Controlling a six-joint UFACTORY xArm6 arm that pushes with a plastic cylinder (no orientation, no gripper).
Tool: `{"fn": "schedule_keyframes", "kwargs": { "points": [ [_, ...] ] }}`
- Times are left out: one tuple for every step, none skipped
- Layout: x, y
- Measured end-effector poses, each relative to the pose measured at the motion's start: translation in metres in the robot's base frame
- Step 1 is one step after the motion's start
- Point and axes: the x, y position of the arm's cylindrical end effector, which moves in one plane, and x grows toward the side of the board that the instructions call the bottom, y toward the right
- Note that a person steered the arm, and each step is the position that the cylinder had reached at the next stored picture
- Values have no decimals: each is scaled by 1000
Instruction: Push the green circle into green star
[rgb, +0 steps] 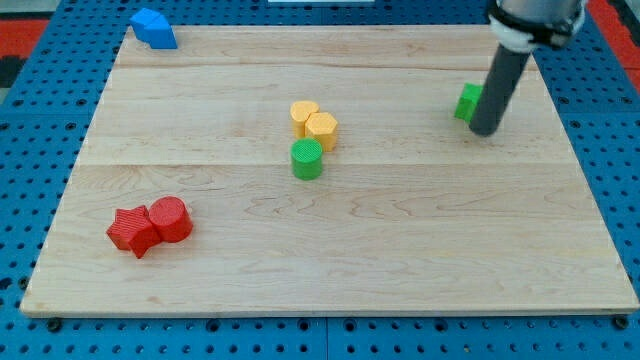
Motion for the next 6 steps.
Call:
{"fn": "schedule_keyframes", "kwargs": {
  "points": [
    [-57,11],
    [-82,-1],
    [-89,-22],
    [-38,-4],
    [84,-36],
    [113,-144]
  ]
}}
